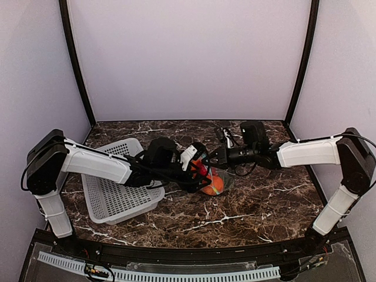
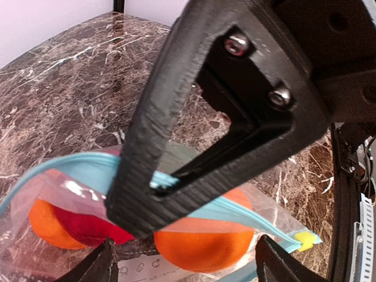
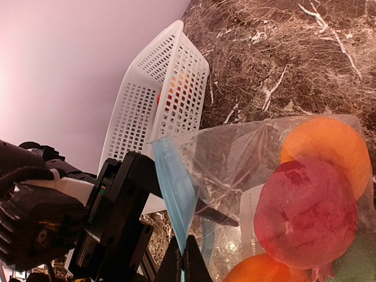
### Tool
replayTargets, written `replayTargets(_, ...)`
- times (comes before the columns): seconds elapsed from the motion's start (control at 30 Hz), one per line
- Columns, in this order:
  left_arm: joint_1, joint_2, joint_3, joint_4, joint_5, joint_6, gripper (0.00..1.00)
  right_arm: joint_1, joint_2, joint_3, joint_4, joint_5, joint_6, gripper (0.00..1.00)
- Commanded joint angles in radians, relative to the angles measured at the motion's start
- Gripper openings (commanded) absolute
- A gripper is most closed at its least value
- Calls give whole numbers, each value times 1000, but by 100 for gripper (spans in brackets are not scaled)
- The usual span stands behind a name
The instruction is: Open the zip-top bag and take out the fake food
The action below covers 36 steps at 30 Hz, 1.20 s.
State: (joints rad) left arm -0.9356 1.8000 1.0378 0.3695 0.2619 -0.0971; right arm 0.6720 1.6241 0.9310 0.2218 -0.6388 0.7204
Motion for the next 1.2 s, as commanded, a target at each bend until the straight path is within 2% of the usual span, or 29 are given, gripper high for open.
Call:
replayTargets(0.0, -4, -30, -15, 9, -99, 9, 79, 18, 11, -17, 57, 11, 21, 0)
replayTargets(0.13, -4, 22, 62, -54, -13, 34, 77, 18, -4, -7, 49, 18, 21, 0)
replayTargets(0.23, -4, 47, 82, -75, 104, 46, 81, 22, -15, -18, 56, 37, 27, 0)
replayTargets(0.37, -4, 77, 81, -102, 136, 82, 84, 24, -9, -62, 97, 46, 65, 0)
replayTargets(0.53, -5, 106, 72, -87, 58, 91, 87, 33, -6, -119, 119, 65, 91, 0)
replayTargets(0.77, -3, 112, 23, -10, -18, 53, 84, 33, -31, -193, 89, 115, 87, 0)
replayTargets(1.0, 6, 93, -97, 241, -120, -58, 83, 33, -24, -224, 213, 74, 125, 0)
replayTargets(1.17, 6, 109, -166, 443, -230, -61, 82, 48, -21, -152, 182, 61, 90, 0)
